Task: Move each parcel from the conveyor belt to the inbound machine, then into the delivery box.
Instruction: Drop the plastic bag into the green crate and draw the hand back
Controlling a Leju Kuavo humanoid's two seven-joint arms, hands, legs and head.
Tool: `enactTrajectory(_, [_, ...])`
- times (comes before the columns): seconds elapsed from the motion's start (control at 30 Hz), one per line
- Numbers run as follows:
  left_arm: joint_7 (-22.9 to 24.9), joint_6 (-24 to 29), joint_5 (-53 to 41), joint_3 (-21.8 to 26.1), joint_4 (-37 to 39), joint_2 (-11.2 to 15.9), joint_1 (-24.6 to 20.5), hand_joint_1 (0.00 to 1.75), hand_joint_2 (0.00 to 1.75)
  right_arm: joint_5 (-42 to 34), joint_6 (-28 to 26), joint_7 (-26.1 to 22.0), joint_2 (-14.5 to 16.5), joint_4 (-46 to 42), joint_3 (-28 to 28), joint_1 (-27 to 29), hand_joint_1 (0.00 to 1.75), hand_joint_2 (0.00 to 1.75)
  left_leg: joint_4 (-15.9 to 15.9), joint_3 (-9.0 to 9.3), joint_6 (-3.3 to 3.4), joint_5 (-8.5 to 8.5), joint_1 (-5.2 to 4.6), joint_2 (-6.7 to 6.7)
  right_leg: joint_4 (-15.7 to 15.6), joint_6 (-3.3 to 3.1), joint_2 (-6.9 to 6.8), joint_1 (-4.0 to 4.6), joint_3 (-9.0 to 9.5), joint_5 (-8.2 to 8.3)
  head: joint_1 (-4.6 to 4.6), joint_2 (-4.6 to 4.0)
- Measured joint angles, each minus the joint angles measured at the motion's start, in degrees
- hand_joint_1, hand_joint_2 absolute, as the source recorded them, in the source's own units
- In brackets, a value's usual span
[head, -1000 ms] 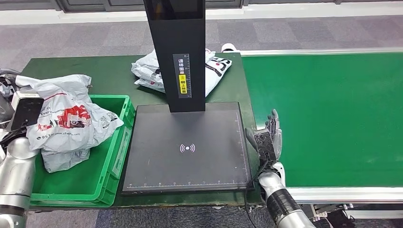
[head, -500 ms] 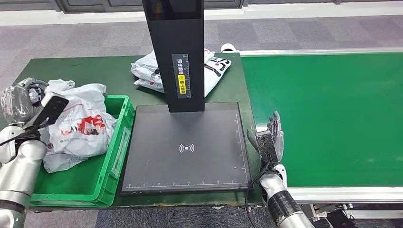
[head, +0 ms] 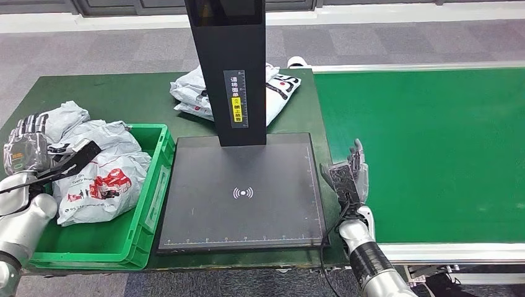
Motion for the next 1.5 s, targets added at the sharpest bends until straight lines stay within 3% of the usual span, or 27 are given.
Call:
enactTrajectory(0.13, [1.39,1.44,-2.45,-0.08,0.72,0.57,-0.01,0.0,1.75,0.38,-0.06,0.11,0.0,-0.01,0.0,-0.23,0.0,1.75,0.0,0.0,0.0,0.0,0.01,0.0,0.01,-0.01,0.0,0.0,0.01,0.0,0.01,0.01])
enactTrajectory(0.27, [11.64,7.74,-18.77,-0.64,-1.45,2.84,1.98,0.0,1.75,1.88,-0.25,1.09,0.0,-0.36,0.01,-0.51,0.0,1.75,-0.02,0.01,-0.07,-0.02,0.02,0.16,0.06,-0.06,0.15,0.0,-0.02,0.03,0.01,0.0])
enactTrajectory(0.37, [16.99,9.26,-30.29,0.48,-8.8,5.95,6.95,0.0,1.75,3.53,-1.37,2.03,0.0,-0.99,0.0,-0.53,0.0,1.75,-0.03,0.04,-0.15,-0.07,0.04,0.31,0.07,-0.13,0.28,0.0,-0.1,0.0,0.01,0.0])
enactTrajectory(0.47, [19.4,9.28,-31.44,2.33,-17.89,10.12,12.67,0.0,1.75,4.48,-1.71,2.18,0.0,-1.49,0.01,-0.42,0.0,1.75,-0.02,0.01,-0.23,-0.13,0.18,0.36,0.07,-0.22,0.31,0.05,-0.15,-0.06,0.02,0.0])
enactTrajectory(0.6, [24.01,9.28,-31.47,1.32,-26.82,18.16,18.83,0.0,1.75,5.34,-1.69,2.29,-0.02,-1.62,0.0,-0.39,0.0,1.75,-0.02,0.01,-0.36,-0.21,0.28,0.4,0.07,-0.32,0.38,0.15,-0.19,-0.12,-0.01,0.0])
enactTrajectory(0.67, [20.74,9.28,-31.28,2.19,-30.37,19.66,20.98,0.0,1.75,5.86,-1.74,2.64,-0.02,-1.62,0.0,-0.4,0.0,1.75,-0.02,0.01,-0.36,-0.21,0.28,0.27,0.07,-0.33,0.27,0.16,-0.15,-0.16,-0.01,0.01])
enactTrajectory(0.8, [5.82,9.28,-29.38,8.99,-34.51,17.03,22.57,0.0,1.75,6.55,-1.77,3.16,-0.01,-1.66,0.01,-0.47,0.0,1.75,-0.02,0.0,-0.4,-0.2,0.33,0.02,0.07,-0.43,0.03,0.17,-0.03,-0.24,0.02,0.0])
enactTrajectory(0.93, [2.94,9.28,-28.75,13.53,-36.16,15.02,22.79,0.0,1.75,6.67,-1.76,3.21,-0.02,-1.76,0.0,-0.48,0.0,1.75,-0.01,0.02,-0.43,-0.18,0.33,0.07,0.07,-0.47,0.06,0.17,-0.07,-0.21,0.01,0.0])
enactTrajectory(1.1, [-7.25,9.26,-21.83,17.68,-36.09,10.82,20.94,0.0,1.75,7.02,-1.44,3.23,-0.02,-1.8,0.0,-0.48,0.0,1.75,-0.01,0.02,-0.44,-0.18,0.33,0.02,0.07,-0.48,0.0,0.17,-0.04,-0.21,0.02,-0.01])
enactTrajectory(1.23, [-8.45,9.02,-22.94,18.09,-34.7,8.7,19.09,0.0,1.75,7.37,-0.86,3.34,-0.02,-1.93,0.0,-0.48,0.0,1.75,-0.01,0.03,-0.44,-0.18,0.33,0.02,0.07,-0.49,-0.01,0.17,-0.05,-0.21,0.01,0.0])
enactTrajectory(1.33, [-10.0,5.99,-26.81,15.74,-31.8,9.69,16.75,0.0,1.75,8.05,-0.44,3.44,-0.02,-1.95,-0.01,-0.51,0.0,1.75,-0.01,0.02,-0.46,-0.16,0.34,0.03,0.07,-0.5,0.0,0.19,-0.06,-0.2,0.01,0.01])
enactTrajectory(1.5, [-15.33,-0.32,-27.07,10.4,-27.09,14.7,13.27,0.0,1.75,9.28,0.49,3.67,-0.07,-2.02,-0.15,-0.48,0.0,1.75,-0.01,0.02,-0.51,-0.14,0.38,0.15,0.1,-0.56,0.12,0.23,-0.12,-0.16,0.01,-0.01])
